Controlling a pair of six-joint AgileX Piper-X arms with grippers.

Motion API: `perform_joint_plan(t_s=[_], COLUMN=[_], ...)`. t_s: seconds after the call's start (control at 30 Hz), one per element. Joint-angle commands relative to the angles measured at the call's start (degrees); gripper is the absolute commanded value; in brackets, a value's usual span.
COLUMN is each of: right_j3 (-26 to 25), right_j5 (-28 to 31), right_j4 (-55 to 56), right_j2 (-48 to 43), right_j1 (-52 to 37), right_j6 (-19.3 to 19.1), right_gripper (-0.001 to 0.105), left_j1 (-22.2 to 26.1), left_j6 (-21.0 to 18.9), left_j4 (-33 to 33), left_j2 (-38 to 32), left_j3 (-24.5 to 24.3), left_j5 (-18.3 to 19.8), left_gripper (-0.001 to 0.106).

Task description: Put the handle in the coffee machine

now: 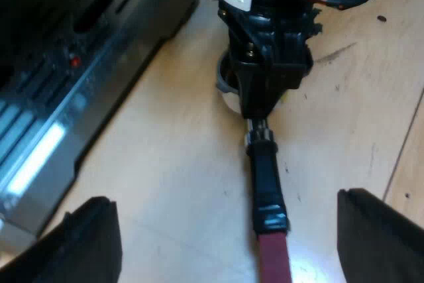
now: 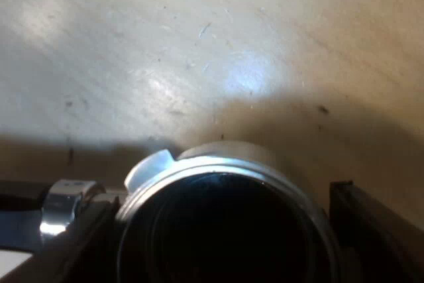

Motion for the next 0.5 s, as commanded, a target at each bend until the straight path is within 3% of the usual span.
perform_joint_plan(t_s=[0.03,0.23,0.5], right_j3=[-0.82,-0.82,-0.82], right_j5=[-0.54,-0.54,-0.54], right_j4=[2.05,3.62,4.93], right_j2=[-2.13,-4.76,-8.19], right_j1=[-0.20,-0.60,-2.48], right_j6=[1.75,3.98,5.12], right_gripper=[0.000,0.000,0.000], left_j1=[-0.34,-0.34,-0.34], left_j6=[1.73,2.26,3.02], left_j4=[-2.12,-7.46,-10.49], left_j2=[-0.18,-0.07,0.04], left_j3=[0.29,3.05,8.76], left_j5=[1.70,8.81,9.80], left_gripper=[0.068,0.068,0.068])
